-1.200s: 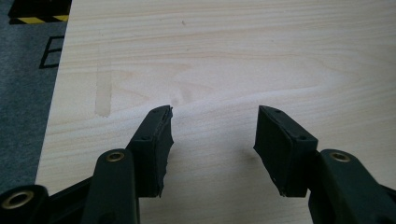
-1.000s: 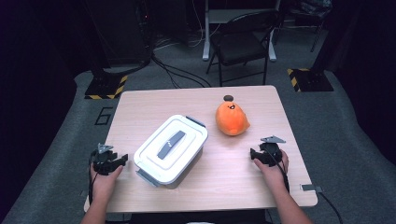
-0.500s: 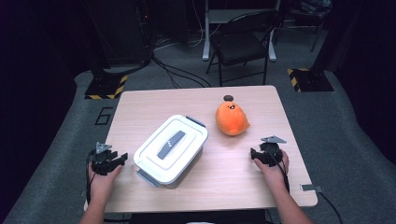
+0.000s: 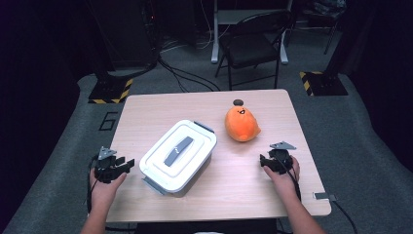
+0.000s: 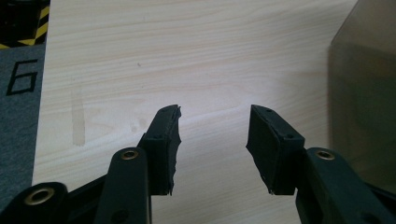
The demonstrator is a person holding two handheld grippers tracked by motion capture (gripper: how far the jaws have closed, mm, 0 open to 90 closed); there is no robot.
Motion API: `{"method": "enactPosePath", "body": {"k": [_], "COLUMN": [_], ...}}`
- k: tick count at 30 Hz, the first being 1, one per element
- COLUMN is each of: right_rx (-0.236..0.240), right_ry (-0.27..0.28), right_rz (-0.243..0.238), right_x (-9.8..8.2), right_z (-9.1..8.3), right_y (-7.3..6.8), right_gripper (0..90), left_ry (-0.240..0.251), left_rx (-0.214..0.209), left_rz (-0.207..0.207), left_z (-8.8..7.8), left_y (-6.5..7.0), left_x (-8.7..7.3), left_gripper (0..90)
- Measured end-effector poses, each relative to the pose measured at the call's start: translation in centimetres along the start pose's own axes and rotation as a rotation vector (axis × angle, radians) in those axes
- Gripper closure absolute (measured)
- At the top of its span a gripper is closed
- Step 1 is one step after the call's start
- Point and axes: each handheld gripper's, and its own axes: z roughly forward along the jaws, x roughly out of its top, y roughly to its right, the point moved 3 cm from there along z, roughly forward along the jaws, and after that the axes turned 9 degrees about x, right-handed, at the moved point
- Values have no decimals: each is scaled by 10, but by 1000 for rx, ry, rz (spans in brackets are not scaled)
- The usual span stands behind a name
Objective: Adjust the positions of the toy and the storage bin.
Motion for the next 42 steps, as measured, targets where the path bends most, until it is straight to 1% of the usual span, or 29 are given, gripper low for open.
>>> {"method": "enactPosePath", "body": {"k": [2,3,4,8,11,14,15,16,19,22,24,28,29,31,33,34,35,38,39,40,42], "right_rx": [18,24,27,39,57,86,103,114,152,196,221,257,266,274,283,292,305,326,333,343,349], "right_ry": [18,22,20,37,26,24,25,27,33,50,58,47,47,52,61,67,67,72,75,77,75], "right_rz": [-17,-17,-33,-75,-93,-92,-83,-84,-100,-97,-107,-136,-141,-152,-164,-162,-163,-168,-176,-181,-186], "right_x": [2,4,5,10,13,17,19,21,28,36,39,42,42,43,43,44,44,44,44,44,44], "right_z": [-3,-4,-5,-8,-8,-8,-8,-9,-11,-10,-7,2,3,4,4,4,3,0,-1,-2,-2], "right_y": [-3,-6,-8,-17,-24,-31,-34,-37,-48,-62,-72,-89,-92,-97,-100,-102,-102,-106,-107,-112,-114], "right_gripper": [423,427,428,436,440,444,444,444,443,440,437,451,465,522,600,634,677,758,768,776,787], "left_ry": [4,10,12,9,14,17,21,18,17,16,12,7,6,5,-2,-13,-12,-7,-8,-5,-4], "left_rx": [-12,-15,-20,-36,-55,-71,-71,-78,-91,-93,-93,-94,-94,-96,-98,-101,-100,-98,-102,-102,-107], "left_rz": [2,3,-6,-7,-16,-20,-18,-18,-14,-3,0,2,3,7,6,8,8,5,8,8,7], "left_z": [-3,-4,-5,-6,-9,-14,-15,-16,-17,-17,-16,-14,-14,-13,-13,-13,-13,-14,-14,-15,-16], "left_y": [0,0,0,1,3,6,7,8,11,13,15,14,13,13,12,12,12,14,14,14,15], "left_x": [3,4,5,9,12,14,14,14,13,12,11,10,10,10,10,10,10,11,11,12,13], "left_gripper": [547,548,550,552,555,558,558,557,555,551,550,553,559,596,637,666,683,698,709,717,721]}}
